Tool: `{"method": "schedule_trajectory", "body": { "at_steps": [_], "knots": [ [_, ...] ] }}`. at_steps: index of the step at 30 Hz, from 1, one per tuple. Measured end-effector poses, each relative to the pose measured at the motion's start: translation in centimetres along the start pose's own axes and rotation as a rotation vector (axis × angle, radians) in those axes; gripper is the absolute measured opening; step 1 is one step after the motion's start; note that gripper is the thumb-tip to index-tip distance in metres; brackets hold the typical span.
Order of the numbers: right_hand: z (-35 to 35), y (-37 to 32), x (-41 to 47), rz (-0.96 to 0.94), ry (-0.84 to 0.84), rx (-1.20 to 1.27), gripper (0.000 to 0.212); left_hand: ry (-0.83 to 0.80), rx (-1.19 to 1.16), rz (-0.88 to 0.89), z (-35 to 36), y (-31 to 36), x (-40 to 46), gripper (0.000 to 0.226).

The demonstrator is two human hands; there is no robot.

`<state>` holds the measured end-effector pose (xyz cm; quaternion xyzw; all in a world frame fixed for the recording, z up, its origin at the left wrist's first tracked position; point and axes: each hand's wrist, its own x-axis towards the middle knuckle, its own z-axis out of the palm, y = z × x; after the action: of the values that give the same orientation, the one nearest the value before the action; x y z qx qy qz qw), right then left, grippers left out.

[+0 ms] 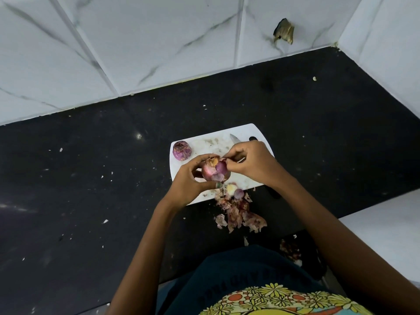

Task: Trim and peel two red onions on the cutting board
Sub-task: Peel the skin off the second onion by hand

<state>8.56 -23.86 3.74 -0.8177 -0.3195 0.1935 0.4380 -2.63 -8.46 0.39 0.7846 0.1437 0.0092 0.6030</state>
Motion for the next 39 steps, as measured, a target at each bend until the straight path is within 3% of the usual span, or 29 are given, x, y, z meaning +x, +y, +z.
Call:
{"method": "schedule_trajectory", "body": {
  "at_steps": [6,14,19,22,24,28,30,34,39],
  "knots": [
    [-0.1,0.4,0.4,0.015,0.036,0.065,0.013,-0.017,-0.074,-0.058,0.2,0.9,0.2,0.056],
    [0.5,1.6,0.6,0.179,0.187,0.157,0.009,-0.031,-0.258,-0.158,0.1,1.5,-0.1,0.052],
    [1.2,3.3,-0.4,0.217,-0.004,-0.149,0.015,0.010,-0.296,-0.192,-0.1,1.4,0.0,0.051],
    [1.4,3.8,-0.8,0.232,-0.169,-0.242,0.011,0.037,-0.267,-0.188,-0.2,1.2,0.0,0.050],
    [1.3,3.9,-0.9,0.235,-0.227,-0.256,0.020,0.045,-0.268,-0.187,-0.2,1.1,0.0,0.050],
    [0.2,2.0,-0.9,0.176,-0.125,0.008,0.020,0.048,-0.275,-0.192,-0.1,1.0,0.1,0.054],
    [-0.2,0.8,-0.9,0.166,-0.163,0.184,0.018,0.054,-0.278,-0.181,-0.1,1.1,0.1,0.052],
    [-0.2,-0.2,-1.1,0.082,-0.141,0.135,0.024,0.059,-0.266,-0.147,-0.2,1.4,0.0,0.045],
    [-0.1,-0.3,-1.2,0.090,-0.101,0.136,0.015,0.038,-0.207,-0.127,-0.2,1.7,-0.2,0.041]
  ]
}}
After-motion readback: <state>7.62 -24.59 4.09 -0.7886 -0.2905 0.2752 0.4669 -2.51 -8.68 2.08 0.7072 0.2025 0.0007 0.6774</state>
